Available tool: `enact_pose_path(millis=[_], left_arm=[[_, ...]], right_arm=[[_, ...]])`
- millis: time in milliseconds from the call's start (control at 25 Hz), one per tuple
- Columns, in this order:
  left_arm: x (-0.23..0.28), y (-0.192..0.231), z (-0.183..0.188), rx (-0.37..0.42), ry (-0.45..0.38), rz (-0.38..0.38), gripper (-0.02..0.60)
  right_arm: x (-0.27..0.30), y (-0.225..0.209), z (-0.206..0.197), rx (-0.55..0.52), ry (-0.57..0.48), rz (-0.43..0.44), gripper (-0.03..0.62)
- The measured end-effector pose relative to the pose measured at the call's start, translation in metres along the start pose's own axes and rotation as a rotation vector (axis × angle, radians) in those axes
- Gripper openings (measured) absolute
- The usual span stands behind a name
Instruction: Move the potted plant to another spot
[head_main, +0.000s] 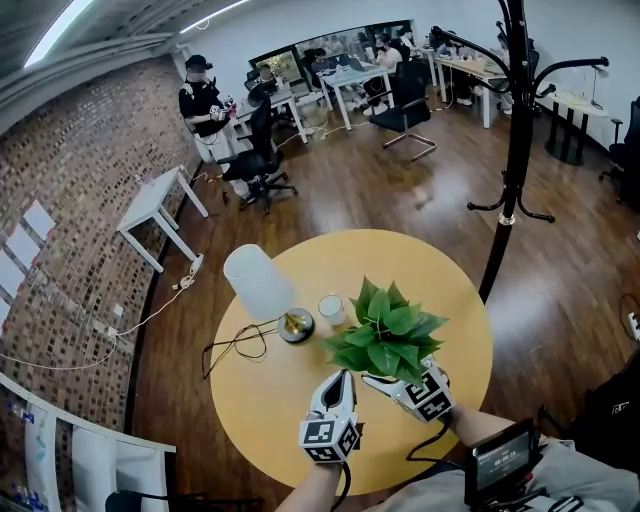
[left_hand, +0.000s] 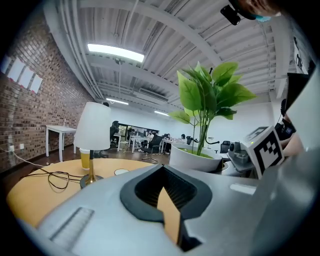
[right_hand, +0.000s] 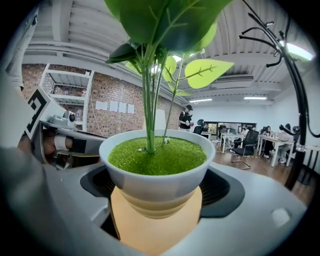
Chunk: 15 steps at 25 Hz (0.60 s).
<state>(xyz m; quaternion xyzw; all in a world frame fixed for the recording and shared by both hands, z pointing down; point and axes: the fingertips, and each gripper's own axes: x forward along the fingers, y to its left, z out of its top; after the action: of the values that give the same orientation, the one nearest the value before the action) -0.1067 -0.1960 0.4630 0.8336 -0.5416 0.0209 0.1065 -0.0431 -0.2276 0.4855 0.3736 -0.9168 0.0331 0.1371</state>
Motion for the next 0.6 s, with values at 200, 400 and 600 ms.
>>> enact_pose_path(millis=[200,400,600], left_arm=[[0.013,0.008,-0.011,-0.005,0.025,0.049,-0.008],[0.067,0.02,-0.024,-0.018,0.058,0.092,-0.008],[0.082,0.021,-0.043,-0.024,0.087,0.084,-0.008]], right_arm=[[0.012,-0.009,-0.018,0.023,0.017,0.035,0.511],[0.047,-0.05,-0.033,0.032,0.037,0.081,0.511],[0.057,-0.057,-0.05,0.048,0.054,0.078,0.511]])
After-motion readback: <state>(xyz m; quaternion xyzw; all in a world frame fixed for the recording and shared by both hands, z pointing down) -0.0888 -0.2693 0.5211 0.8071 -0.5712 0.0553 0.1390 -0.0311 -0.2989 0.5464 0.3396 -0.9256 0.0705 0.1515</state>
